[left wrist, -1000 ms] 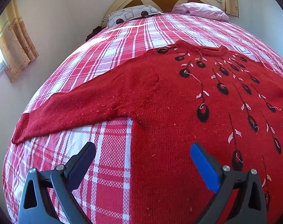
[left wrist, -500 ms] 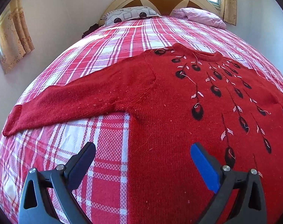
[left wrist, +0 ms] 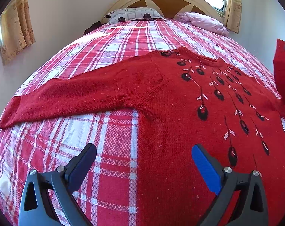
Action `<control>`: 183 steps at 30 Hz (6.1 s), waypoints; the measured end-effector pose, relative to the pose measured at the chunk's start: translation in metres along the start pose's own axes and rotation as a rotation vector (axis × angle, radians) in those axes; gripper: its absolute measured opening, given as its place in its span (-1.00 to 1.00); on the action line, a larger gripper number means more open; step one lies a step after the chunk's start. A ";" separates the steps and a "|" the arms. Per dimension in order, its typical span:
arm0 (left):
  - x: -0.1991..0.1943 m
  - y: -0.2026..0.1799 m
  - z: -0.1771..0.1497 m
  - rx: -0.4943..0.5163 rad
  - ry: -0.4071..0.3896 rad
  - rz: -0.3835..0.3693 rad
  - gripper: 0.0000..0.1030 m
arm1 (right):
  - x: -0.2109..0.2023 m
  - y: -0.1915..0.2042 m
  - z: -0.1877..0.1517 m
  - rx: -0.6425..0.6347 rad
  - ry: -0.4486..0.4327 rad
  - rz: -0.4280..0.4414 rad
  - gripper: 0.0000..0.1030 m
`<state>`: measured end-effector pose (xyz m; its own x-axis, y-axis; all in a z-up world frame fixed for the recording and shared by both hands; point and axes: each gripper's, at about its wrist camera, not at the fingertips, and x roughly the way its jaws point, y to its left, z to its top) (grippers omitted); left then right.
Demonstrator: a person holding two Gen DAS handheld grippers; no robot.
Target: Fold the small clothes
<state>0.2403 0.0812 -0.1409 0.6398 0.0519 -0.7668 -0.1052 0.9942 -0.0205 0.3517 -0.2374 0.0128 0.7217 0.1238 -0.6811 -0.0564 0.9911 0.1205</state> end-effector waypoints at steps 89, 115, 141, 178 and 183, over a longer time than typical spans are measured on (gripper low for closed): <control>0.064 0.023 0.092 -0.153 0.072 -0.177 -0.86 | 0.023 -0.020 -0.186 0.014 0.110 0.093 0.45; 0.059 0.019 0.068 -0.047 0.067 -0.096 -0.09 | 0.080 0.027 -0.123 -0.179 0.178 0.118 0.33; 0.016 0.044 0.047 -0.075 -0.031 -0.055 0.20 | 0.093 0.059 -0.148 -0.286 0.216 0.045 0.36; -0.019 0.346 0.000 -0.846 0.017 0.242 0.20 | 0.088 0.082 -0.161 -0.340 0.175 0.032 0.61; -0.014 0.354 0.005 -0.920 -0.019 0.195 0.20 | 0.088 0.082 -0.162 -0.342 0.175 0.032 0.62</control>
<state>0.1980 0.4330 -0.1340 0.5588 0.2189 -0.7999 -0.7669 0.5033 -0.3981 0.2993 -0.1373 -0.1542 0.5889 0.1319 -0.7973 -0.3248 0.9420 -0.0840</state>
